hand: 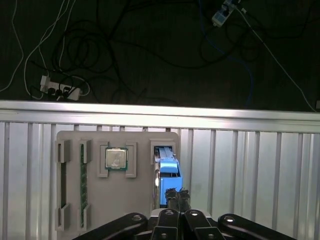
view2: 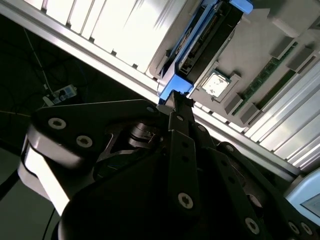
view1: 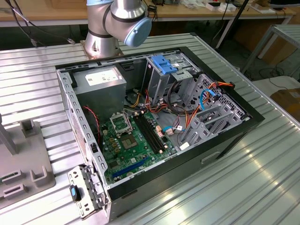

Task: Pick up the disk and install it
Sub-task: 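Pick up the disk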

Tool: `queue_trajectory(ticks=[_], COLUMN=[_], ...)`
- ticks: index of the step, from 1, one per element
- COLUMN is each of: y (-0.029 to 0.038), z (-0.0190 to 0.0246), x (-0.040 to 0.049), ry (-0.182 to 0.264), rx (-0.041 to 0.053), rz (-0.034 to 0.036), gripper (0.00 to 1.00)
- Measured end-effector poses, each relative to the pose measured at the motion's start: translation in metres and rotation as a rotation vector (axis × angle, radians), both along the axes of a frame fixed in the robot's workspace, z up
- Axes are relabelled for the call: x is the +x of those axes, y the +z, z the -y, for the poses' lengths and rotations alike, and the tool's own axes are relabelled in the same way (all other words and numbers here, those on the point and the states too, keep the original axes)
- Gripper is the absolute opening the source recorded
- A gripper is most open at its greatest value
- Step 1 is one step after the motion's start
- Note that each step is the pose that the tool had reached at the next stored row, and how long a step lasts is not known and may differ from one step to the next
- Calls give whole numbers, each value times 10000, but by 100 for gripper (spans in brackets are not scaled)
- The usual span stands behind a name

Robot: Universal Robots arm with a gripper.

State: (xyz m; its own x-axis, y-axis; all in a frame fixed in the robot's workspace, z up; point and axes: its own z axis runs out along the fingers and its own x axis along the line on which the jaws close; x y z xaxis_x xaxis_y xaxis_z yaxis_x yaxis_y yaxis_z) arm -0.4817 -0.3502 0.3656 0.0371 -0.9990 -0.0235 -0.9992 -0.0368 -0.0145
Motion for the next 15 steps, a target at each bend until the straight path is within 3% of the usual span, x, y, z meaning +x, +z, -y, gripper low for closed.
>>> queue_trajectory(ticks=[15], y=[-19], z=[0], x=[0], ry=[0], rx=[-1], rz=[0], gripper=[11])
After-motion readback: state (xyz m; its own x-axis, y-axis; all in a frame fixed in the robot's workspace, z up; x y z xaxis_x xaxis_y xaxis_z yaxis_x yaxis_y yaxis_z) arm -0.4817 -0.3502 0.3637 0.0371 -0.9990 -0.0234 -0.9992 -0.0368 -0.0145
